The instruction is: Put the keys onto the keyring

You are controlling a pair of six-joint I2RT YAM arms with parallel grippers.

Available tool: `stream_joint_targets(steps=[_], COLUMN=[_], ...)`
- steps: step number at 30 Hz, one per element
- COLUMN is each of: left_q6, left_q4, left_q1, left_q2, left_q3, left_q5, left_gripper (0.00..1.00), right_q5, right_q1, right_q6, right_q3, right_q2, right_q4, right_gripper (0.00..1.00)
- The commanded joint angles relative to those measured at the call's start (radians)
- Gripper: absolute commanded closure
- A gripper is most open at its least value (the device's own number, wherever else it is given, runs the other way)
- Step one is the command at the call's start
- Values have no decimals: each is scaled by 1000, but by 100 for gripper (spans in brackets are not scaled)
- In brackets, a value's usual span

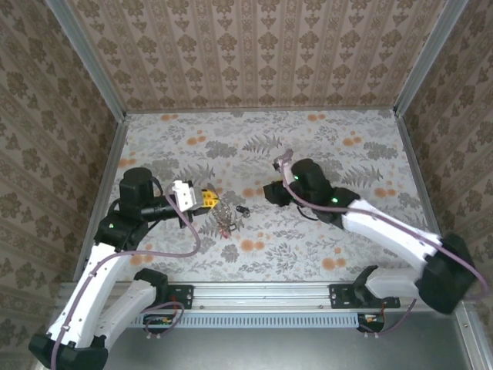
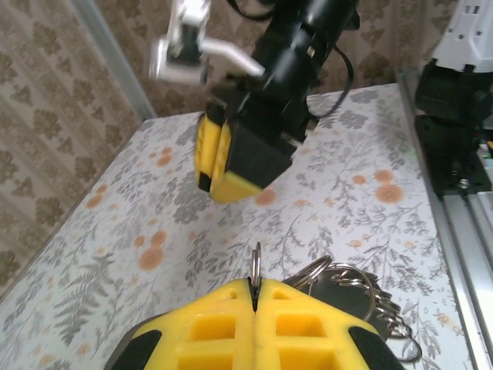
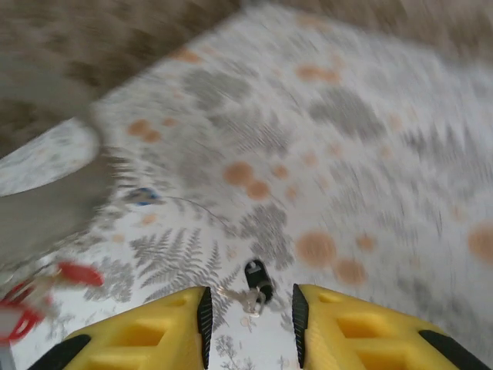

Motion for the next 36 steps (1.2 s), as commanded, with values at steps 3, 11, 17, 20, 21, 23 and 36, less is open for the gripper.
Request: stream_joint_targets(steps=[3,11,17,20,21,23,36], left_q6=[106,138,46,3,-9,-19,-73], left_q4=[25,125,292,350,367,382,430], left_q1=[-48,-176,-231,-243,-247,-258,-289], left_q2=[53,181,209,210,212,213,232], left_q3=[42,85,48,27,19,13,-15], left_q5=[182,204,162,143,135,127,86], left_gripper=[100,100,100,100,100,100,100], right_q5=[-342,-509,-458,-407,-387,-342,-174], right_q1=[14,47,75,88,94,106,162], right_q6=[-456,-505,-473,-436,-432,-419,-363], right_q3=[9,164,111,44,26,-2,-93], right_q2=[-42,-4,-61,-122,-140,-162,-147], right_q4=[63,-103,-90,-60,-57,-45,179], right_gripper=[63,65,61,60,62,64,71])
